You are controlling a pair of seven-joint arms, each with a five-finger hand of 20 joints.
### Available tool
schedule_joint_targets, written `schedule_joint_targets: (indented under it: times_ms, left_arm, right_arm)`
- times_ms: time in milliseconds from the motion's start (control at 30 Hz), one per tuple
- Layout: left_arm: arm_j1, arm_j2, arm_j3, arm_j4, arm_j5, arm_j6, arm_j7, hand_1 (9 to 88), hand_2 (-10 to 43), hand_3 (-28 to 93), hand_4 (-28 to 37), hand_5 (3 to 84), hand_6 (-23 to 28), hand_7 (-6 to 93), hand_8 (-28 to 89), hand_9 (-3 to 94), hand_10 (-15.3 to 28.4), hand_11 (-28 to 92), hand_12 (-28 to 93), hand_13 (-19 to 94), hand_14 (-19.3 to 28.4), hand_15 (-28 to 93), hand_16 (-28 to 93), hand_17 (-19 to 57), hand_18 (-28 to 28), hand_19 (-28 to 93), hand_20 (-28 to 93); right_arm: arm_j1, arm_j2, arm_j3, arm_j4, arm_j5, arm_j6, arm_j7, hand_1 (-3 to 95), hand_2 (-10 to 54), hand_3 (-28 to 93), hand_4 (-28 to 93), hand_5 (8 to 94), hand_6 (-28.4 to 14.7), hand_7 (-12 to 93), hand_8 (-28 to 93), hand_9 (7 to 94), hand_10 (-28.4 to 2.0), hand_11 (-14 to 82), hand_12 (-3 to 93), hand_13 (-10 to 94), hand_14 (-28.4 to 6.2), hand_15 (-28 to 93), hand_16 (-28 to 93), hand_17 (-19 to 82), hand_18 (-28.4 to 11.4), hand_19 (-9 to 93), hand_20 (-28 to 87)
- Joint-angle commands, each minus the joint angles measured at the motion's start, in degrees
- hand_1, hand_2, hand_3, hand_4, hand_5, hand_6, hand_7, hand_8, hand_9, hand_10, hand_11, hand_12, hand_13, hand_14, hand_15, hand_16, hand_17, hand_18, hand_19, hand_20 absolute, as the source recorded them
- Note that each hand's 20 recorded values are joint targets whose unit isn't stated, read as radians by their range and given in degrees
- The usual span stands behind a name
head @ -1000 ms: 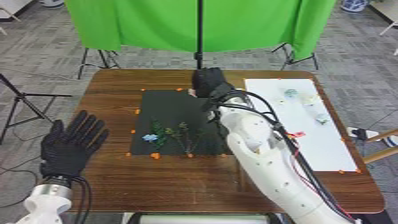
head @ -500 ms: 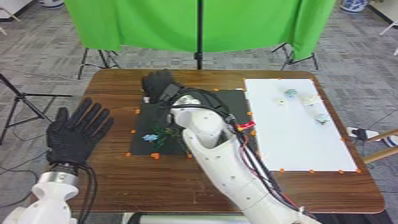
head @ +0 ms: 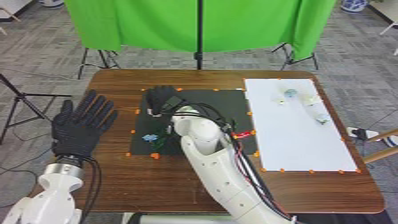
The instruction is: Arrange flowers
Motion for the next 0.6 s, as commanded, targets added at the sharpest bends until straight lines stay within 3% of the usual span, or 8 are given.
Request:
schedule_joint_targets:
  times_ms: [33, 167, 300, 400, 500, 600]
  left_arm:
    - [-0.1, 0.13, 0.59, 0.61, -0.41, -0.17, -1.70, 26.5, 13.0, 72, -28.2, 42.7, 8.0, 8.1, -6, 33.8, 15.1, 10, 14, 23, 15.1, 28, -1, -4.3, 13.8, 28, 15]
    - [-0.5, 0.29, 0.69, 0.65, -0.40, 0.13, -1.72, 26.5, 12.8, 72, -28.3, 42.8, 8.0, 7.8, -6, 33.5, 14.7, 11, 14, 22, 14.0, 28, -2, -2.9, 12.7, 25, 15]
    - [-0.6, 0.24, 0.65, 0.67, -0.60, 0.55, -1.98, 26.6, 12.8, 72, -28.3, 42.7, 8.1, 8.0, -6, 33.6, 15.1, 11, 14, 23, 14.8, 29, -2, -3.6, 13.4, 27, 16]
    - [-0.9, 0.05, 0.96, 0.83, -0.71, 0.41, -2.23, 26.3, 12.1, 74, -28.2, 43.3, 8.1, 7.9, -6, 32.0, 14.1, 12, 12, 21, 10.9, 28, -3, 0.2, 9.9, 18, 16]
    - [-0.7, 0.27, 1.25, 0.69, -1.37, 0.61, -1.79, 26.2, 11.7, 74, -28.3, 43.6, 8.2, 8.0, -6, 30.4, 13.0, 13, 11, 19, 8.0, 27, -4, 2.1, 8.0, 13, 18]
    - [-0.3, 0.45, 1.16, 0.43, -1.94, 1.09, -1.09, 21.6, 13.8, 73, -28.3, 43.4, 8.3, 7.8, -6, 28.9, 12.4, 14, 10, 19, 5.9, 26, -5, 3.7, 6.8, 8, 20]
  right_arm:
    - [0.1, 0.1, -2.4, 0.3, -16.1, 2.3, 3.8, 63.4, -9.5, 69, -28, 72.3, 0.5, 31, 8, 81.0, -9.0, 11.7, 44.7, 62, -8.0, 51, 51, 31, -19.8, 77, 43]
    - [0.9, 1.5, -5.4, -0.1, -13.8, 1.6, 9.7, 63.1, -9.5, 69, -28, 73.0, -0.3, 31, 8, 81.4, -9.5, 12.4, 45.0, 62, -8.3, 52, 51, 32, -19.8, 77, 43]
    - [1.4, 2.0, -8.5, -1.5, -12.1, -5.0, 14.5, 62.2, -9.5, 69, -28, 73.6, -1.1, 30, 9, 81.2, -10.3, 12.6, 45.1, 61, -9.0, 53, 51, 32, -20.4, 77, 43]
    - [1.6, 2.6, -9.9, -2.3, -9.1, -5.9, 15.8, 58.0, -9.5, 69, -28, 73.5, -1.8, 27, 13, 80.2, -11.2, 13.0, 45.1, 59, -11.1, 56, 48, 32, -21.0, 78, 42]
    - [2.3, 3.0, -11.4, -3.4, -5.5, -9.1, 17.6, 53.7, -9.5, 71, -28, 72.1, -2.6, 25, 14, 76.3, -13.2, 18.0, 38.5, 58, -13.0, 59, 43, 31, -21.6, 79, 42]
    - [4.0, 3.9, -14.0, -5.0, 1.9, -12.2, 23.1, 47.1, -9.5, 75, -28, 69.1, -3.2, 23, 10, 69.9, -16.1, 22.0, 22.0, 58, -15.1, 63, 33, 31, -23.2, 81, 43]
